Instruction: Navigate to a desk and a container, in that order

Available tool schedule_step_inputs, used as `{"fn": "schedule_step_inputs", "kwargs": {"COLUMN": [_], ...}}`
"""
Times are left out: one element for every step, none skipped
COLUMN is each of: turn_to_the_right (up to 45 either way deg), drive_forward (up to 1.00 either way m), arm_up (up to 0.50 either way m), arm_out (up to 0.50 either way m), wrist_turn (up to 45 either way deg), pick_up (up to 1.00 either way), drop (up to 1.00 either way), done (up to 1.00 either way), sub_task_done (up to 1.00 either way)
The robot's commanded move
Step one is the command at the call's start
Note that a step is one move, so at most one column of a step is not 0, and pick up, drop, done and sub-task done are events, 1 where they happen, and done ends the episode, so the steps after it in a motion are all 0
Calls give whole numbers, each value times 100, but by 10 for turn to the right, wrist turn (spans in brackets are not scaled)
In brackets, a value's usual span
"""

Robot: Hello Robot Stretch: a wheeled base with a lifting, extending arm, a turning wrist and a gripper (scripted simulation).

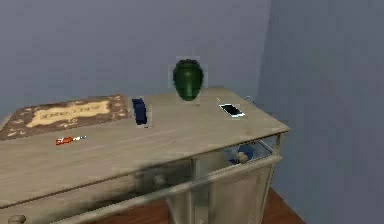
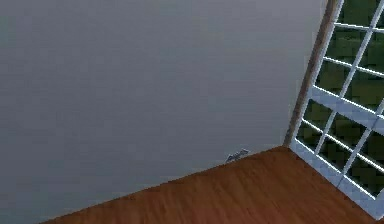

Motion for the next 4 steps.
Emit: {"fn": "schedule_step_inputs", "kwargs": {"turn_to_the_right": [-150, 0, 450, 180], "drive_forward": [0, 0, 0, 0], "arm_up": [0, 0, 0, 0], "arm_out": [0, 0, 0, 0], "wrist_turn": [0, 0, 0, 0], "pick_up": [0, 0, 0, 0], "drop": [0, 0, 0, 0], "done": [0, 0, 0, 0], "sub_task_done": [0, 100, 0, 0]}}
